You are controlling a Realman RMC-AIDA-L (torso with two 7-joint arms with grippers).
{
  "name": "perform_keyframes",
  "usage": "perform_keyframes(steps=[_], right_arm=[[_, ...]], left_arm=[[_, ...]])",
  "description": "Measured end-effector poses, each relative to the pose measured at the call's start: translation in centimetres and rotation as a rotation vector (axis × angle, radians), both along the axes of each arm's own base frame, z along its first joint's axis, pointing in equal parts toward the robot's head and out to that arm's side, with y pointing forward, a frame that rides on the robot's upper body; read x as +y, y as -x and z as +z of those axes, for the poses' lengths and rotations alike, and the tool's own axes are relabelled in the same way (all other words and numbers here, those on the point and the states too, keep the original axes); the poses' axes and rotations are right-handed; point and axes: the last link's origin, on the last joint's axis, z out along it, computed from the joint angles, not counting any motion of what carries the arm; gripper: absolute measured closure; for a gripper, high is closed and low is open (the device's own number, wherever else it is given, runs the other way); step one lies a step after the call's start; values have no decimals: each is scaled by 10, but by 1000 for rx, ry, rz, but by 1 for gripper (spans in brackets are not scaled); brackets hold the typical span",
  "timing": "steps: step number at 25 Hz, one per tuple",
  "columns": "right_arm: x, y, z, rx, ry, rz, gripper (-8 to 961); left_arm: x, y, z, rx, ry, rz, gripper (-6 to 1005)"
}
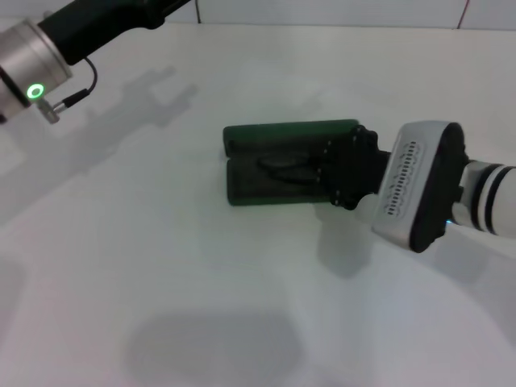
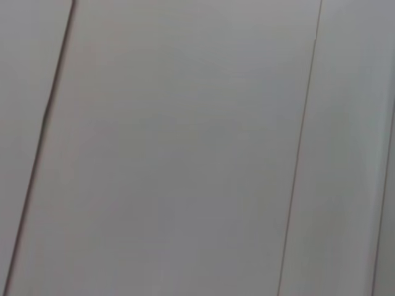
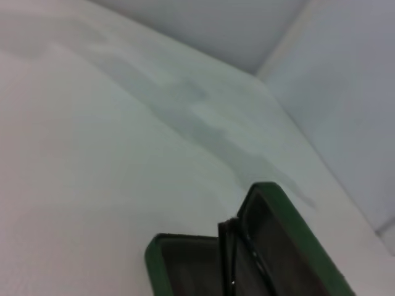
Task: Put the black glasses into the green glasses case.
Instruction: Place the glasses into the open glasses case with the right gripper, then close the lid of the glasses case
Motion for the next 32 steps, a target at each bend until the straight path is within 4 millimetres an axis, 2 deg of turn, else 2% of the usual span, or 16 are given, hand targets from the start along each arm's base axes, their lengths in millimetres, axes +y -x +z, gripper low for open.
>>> perform_keyframes(steps=[11,22,27,32], right_arm=[[-1,11,-8,8,-45,10,866],[-2,10,-13,-9,-79,8,866],[-7,8,-14,2,-65,-6,835],[-11,11,-9,45,-24,-22,686]], left_arm=[[2,-5,-4,14,8,-11,351],[0,-5,-9,29,30,-15,351],[-1,-1,-9,34,31,-7,351],[-3,2,-10,42,36,-2,351]])
